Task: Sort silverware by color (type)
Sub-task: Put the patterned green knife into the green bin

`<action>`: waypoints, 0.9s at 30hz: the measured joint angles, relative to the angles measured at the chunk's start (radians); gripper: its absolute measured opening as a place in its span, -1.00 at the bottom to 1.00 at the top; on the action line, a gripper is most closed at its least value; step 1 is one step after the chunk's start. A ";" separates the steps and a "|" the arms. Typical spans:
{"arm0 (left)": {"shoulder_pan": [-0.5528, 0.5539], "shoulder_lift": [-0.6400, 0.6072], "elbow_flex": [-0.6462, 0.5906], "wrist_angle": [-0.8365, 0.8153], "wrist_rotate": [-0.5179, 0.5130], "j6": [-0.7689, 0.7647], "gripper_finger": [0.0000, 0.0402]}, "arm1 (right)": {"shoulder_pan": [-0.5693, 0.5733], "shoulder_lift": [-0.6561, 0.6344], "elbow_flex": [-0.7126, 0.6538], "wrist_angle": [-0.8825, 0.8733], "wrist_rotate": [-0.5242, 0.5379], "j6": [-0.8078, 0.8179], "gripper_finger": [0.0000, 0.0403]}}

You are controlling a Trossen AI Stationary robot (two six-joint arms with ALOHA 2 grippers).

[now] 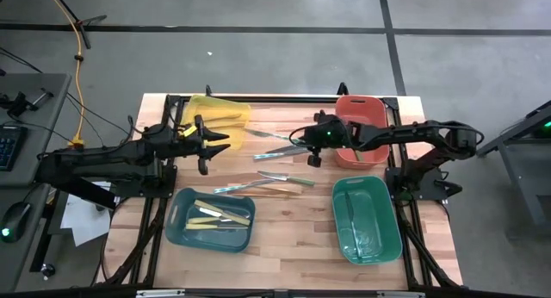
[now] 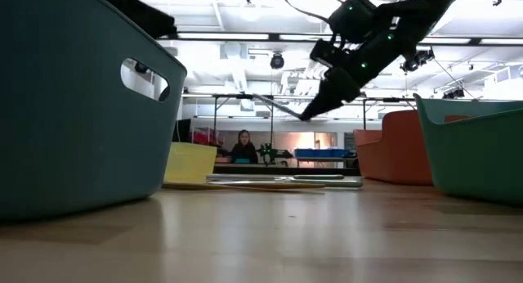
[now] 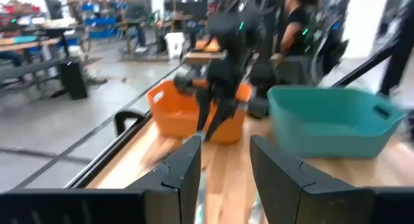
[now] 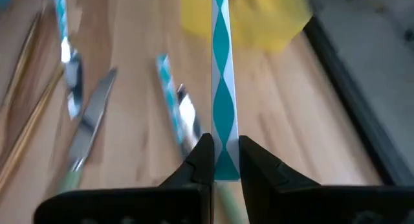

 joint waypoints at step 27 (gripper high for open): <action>0.000 0.036 0.000 -0.069 -0.120 0.004 -0.39 | 0.140 -0.377 -0.005 -0.157 0.346 0.199 -0.85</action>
